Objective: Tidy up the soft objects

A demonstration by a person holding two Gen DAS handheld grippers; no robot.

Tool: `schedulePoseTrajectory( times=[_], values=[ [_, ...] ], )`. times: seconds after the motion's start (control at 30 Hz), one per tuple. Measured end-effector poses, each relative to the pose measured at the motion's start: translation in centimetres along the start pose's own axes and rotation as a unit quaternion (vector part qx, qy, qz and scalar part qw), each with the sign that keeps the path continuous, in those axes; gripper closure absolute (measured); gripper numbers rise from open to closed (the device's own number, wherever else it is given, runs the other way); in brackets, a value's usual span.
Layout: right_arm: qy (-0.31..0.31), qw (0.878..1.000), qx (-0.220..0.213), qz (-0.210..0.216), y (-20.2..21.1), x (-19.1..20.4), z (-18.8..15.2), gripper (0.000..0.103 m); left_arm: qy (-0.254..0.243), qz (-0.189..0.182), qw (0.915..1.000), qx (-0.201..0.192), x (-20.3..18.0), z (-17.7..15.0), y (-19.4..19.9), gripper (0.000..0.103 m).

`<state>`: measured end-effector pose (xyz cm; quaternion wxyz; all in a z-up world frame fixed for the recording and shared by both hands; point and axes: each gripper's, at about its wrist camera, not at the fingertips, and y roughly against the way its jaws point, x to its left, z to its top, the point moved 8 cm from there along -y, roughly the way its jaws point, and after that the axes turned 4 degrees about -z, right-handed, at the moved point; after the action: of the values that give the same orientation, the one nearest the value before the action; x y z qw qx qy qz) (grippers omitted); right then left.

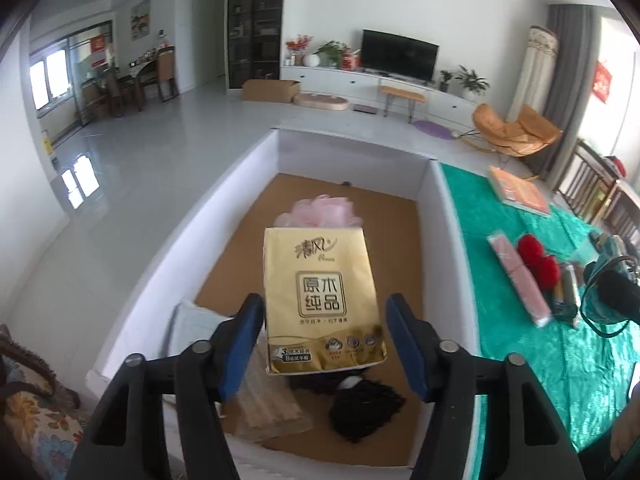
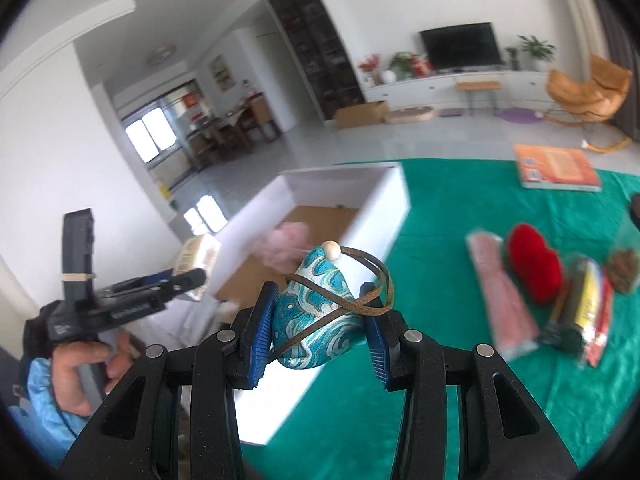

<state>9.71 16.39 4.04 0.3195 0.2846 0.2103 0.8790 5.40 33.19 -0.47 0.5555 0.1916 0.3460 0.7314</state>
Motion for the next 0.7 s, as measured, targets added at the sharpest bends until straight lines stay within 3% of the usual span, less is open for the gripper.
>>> schedulePoseTrajectory(
  times=[0.03,0.07,0.1,0.13,0.23,0.33,0.47,0.57,0.7],
  values=[
    [0.007,1.0,0.013,0.016,-1.4,1.8,0.1,0.054,0.008,0.024,0.9997,-0.004,1.4,-0.3,-0.1,0.008],
    [0.017,0.999,0.033,0.028,-2.8,3.3,-0.2,0.038,0.017,0.045,0.9988,-0.012,2.8,-0.6,-0.2,0.0],
    [0.03,0.997,0.055,0.038,-4.0,4.4,-0.7,0.026,0.025,0.061,0.9977,-0.017,3.8,-0.9,-0.2,0.0],
    [0.042,0.996,0.068,0.036,-4.8,4.9,-1.3,0.023,0.032,0.069,0.997,-0.016,4.5,-1.2,-0.3,0.0],
    [0.057,0.996,0.065,-0.007,-4.7,2.6,-3.0,0.022,0.051,0.051,0.9972,-0.019,4.7,-1.7,-0.6,0.0],
    [0.037,0.995,0.056,-0.07,-3.3,-3.6,-4.9,0.022,0.054,0.006,0.998,-0.031,1.9,-1.6,-0.7,0.0],
    [-0.003,0.982,0.063,-0.177,-0.4,-14.4,-9.3,0.022,0.028,-0.092,0.9946,-0.041,-6.6,-1.6,-0.3,0.0],
    [-0.04,0.964,0.081,-0.251,2.5,-22.1,-13.5,0.022,-0.013,-0.167,0.9854,-0.033,-14.5,-2.7,0.0,0.0],
    [-0.078,0.939,0.069,-0.328,7.0,-28.5,-16.7,0.022,-0.094,-0.217,0.9712,0.028,-24.9,-6.7,-2.2,0.0]
  ],
)
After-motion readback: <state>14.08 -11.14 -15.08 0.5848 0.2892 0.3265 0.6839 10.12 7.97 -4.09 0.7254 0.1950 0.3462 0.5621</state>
